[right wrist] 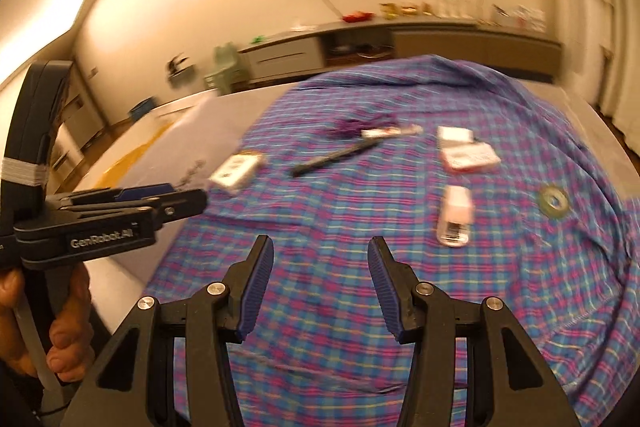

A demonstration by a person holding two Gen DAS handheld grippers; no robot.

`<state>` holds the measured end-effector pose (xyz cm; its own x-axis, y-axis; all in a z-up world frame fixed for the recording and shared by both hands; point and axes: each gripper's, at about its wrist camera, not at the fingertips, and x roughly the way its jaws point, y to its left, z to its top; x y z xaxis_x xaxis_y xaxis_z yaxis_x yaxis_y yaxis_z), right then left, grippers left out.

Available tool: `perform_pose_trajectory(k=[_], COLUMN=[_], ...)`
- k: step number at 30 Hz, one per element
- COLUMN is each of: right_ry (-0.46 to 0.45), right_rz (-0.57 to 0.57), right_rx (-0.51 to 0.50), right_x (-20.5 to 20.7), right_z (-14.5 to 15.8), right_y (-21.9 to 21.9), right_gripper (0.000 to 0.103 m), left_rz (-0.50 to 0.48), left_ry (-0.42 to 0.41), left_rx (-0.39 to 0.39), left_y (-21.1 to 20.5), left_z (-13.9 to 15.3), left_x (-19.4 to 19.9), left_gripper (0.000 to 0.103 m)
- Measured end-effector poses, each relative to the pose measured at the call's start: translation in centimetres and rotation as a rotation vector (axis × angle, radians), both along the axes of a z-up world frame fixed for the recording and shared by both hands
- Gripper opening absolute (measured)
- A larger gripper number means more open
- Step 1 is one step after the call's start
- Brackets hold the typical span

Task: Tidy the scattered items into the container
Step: 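Withdraw both tools from the box back over the plaid sheet, then grasp the black marker with the left tool while the right tool grasps the white stapler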

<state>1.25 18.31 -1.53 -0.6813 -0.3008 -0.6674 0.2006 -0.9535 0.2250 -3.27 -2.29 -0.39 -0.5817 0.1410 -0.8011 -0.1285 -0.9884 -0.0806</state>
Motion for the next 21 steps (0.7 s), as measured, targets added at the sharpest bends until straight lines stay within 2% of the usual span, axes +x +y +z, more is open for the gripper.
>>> perform_pose_trajectory(k=[6,12,21], right_ry=[-0.049,-0.107,-0.165], right_rz=[-0.104,-0.164,-0.175], right_rx=[0.022,0.047,0.074], right_x=[-2.5,-5.7,-9.6], right_z=[-1.6,-3.6,-6.0], right_y=[3.5,5.7,6.1], right_gripper=[0.051,0.051,0.051], left_rz=[-0.049,-0.103,-0.122], left_ry=[-0.034,-0.067,-0.111], left_rx=[-0.003,-0.052,-0.082], left_y=[2.5,4.6,5.9], left_z=[-1.4,-3.6,-7.2], left_x=[-4.3,-8.9,-14.8], left_gripper=[0.054,0.054,0.054])
